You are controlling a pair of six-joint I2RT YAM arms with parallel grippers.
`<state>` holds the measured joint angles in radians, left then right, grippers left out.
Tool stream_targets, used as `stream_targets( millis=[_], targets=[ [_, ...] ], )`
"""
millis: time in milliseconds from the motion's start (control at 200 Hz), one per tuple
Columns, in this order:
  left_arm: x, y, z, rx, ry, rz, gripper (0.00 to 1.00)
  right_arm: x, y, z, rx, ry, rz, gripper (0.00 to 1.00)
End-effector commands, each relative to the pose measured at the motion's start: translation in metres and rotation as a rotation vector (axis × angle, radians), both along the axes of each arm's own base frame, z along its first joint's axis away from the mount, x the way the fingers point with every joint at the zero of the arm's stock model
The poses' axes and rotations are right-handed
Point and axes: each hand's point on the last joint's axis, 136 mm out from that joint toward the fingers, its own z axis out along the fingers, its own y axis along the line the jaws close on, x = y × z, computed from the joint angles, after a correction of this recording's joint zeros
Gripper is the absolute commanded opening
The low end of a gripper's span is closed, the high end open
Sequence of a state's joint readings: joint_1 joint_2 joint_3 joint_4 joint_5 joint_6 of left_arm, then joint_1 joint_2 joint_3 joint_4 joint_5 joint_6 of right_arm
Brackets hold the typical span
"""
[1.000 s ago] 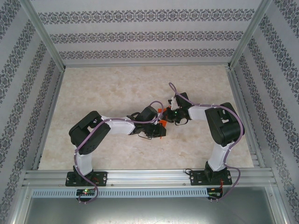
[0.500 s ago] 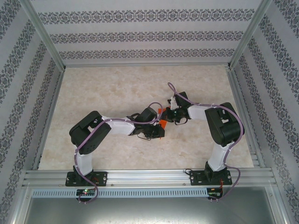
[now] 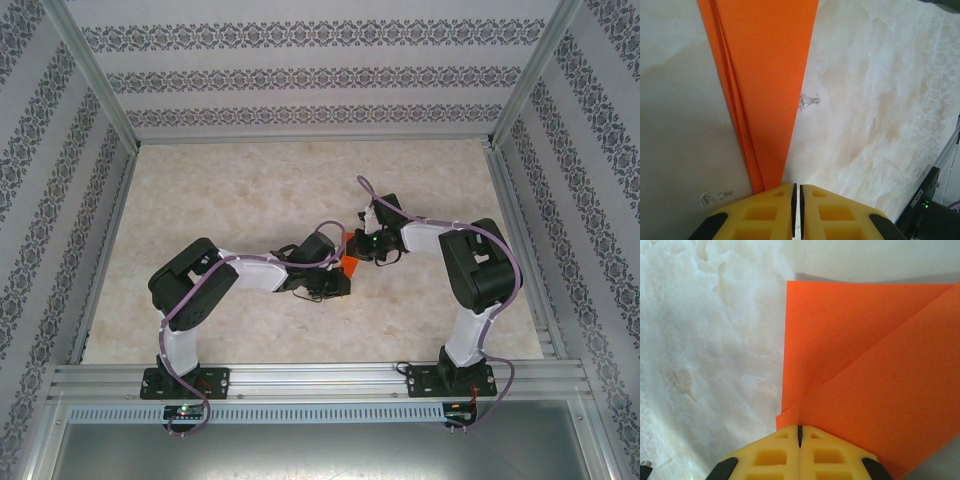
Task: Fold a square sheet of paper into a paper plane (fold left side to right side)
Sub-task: Fold the wing for the fifth time at the center of the table.
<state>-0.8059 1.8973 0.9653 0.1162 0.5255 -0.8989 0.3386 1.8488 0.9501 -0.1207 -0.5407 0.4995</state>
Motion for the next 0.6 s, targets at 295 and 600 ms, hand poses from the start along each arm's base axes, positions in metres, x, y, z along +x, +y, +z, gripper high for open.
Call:
stream_targets(
  millis=[295, 600],
  targets=[
    [0.002, -0.005, 0.027, -0.03, -0.038, -0.028, 0.17, -0.018, -0.021, -0.036, -0.152, 0.084, -0.014, 0.03],
    [0.01, -0.014, 0.009, -0.001, -0.022, -0.039, 0.17, -0.02, -0.021, -0.038, -0.156, 0.095, -0.009, 0.03]
  ],
)
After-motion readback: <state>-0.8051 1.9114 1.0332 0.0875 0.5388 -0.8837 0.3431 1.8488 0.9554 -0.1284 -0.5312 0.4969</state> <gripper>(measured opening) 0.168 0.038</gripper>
